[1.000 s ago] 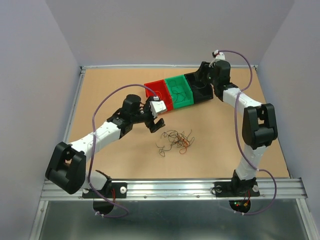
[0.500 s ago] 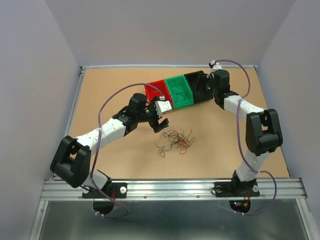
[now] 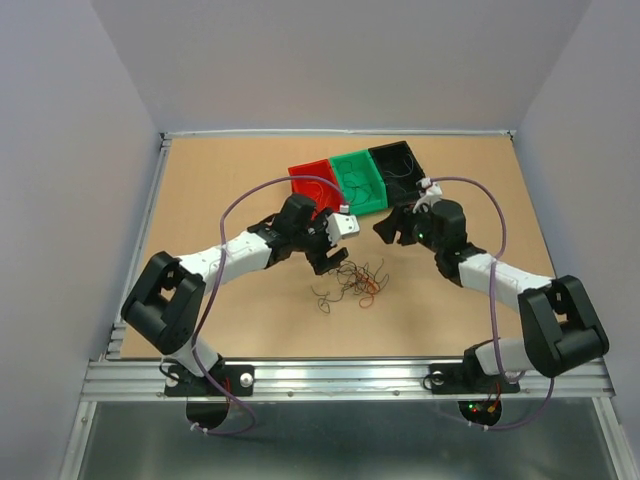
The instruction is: Untangle the cables
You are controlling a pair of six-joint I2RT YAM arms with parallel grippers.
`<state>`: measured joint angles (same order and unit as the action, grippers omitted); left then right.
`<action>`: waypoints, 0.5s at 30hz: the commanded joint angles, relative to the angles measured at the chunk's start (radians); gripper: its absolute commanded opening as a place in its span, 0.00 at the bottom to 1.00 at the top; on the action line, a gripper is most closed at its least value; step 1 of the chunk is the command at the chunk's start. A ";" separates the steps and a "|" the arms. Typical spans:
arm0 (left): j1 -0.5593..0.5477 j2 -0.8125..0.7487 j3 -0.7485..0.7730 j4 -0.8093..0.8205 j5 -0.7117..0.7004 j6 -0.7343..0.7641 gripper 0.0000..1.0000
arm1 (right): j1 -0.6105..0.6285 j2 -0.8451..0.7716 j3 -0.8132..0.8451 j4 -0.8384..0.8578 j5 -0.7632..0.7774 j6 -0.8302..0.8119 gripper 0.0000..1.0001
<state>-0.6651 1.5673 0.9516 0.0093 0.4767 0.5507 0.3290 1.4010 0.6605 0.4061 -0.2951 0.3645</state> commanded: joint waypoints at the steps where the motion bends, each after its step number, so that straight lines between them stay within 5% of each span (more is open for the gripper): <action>1: 0.015 -0.104 0.007 0.015 -0.066 -0.026 0.86 | 0.067 -0.080 -0.134 0.140 0.004 0.044 0.71; 7: 0.016 -0.211 -0.043 -0.041 -0.001 0.041 0.92 | 0.235 -0.097 -0.157 0.082 0.037 -0.002 0.87; 15: 0.016 -0.355 -0.158 -0.135 0.135 0.204 0.93 | 0.347 0.021 -0.136 0.050 0.117 -0.030 0.86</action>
<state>-0.6456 1.2781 0.8360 -0.0383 0.5037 0.6502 0.6506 1.3716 0.5117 0.4377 -0.2447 0.3603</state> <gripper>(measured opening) 0.917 0.873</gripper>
